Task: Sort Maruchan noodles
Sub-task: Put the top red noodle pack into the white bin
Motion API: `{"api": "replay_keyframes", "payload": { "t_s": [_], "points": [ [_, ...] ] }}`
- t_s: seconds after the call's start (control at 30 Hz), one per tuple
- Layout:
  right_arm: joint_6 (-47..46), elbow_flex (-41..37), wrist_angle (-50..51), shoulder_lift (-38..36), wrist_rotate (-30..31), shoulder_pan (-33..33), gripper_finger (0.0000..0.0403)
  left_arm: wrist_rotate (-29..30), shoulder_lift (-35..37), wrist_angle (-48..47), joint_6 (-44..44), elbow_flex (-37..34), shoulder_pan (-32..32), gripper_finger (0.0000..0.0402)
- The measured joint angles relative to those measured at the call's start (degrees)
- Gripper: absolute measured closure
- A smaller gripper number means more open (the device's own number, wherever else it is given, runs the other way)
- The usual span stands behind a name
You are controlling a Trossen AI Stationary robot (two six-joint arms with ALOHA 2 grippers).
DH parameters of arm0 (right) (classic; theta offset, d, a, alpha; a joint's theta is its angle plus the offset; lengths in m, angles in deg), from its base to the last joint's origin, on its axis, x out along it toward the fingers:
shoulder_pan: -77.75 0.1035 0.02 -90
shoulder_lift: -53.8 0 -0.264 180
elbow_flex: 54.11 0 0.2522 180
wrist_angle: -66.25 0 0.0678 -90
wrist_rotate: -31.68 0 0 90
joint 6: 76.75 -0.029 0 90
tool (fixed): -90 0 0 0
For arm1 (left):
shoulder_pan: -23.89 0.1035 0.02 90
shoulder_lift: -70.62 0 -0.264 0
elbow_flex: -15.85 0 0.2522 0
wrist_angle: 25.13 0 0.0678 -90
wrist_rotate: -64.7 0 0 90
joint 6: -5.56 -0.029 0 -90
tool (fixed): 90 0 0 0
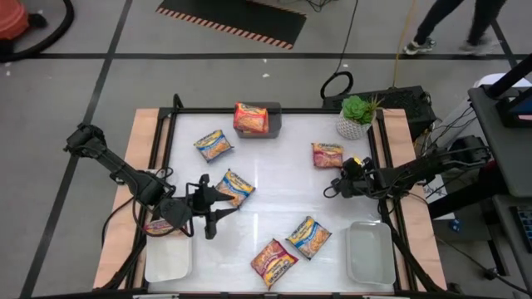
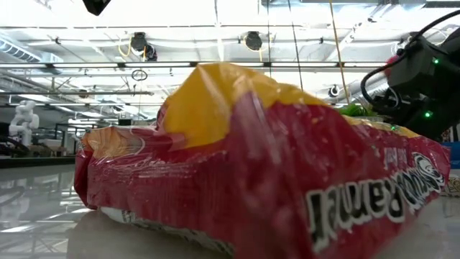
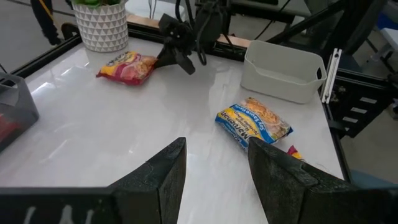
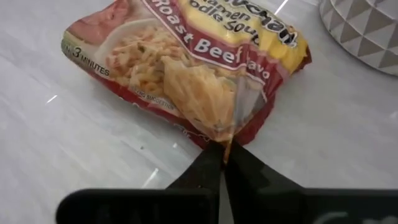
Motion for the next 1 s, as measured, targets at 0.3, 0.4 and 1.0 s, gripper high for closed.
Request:
{"api": "replay_keyframes", "payload": {
  "t_s": [0.3,0.4,1.0],
  "points": [
    [10.33,-0.1,-11.15,-0.07,-0.29,0.01,0.0402,0.0,0.0,0.02,-0.04,0.0,0.0,0.0225],
    [14.56,-0.1,-16.6,-0.07,-0.24,0.48,0.0402,0.0,0.0,0.02,-0.04,0.02,0.0,0.0225],
    [42.31,11.44,-21.38,-0.13,2.55,9.84,0.0403,0.51,-0.03,-0.05,-0.13,0.02,0.37,0.0225]
  ]
}}
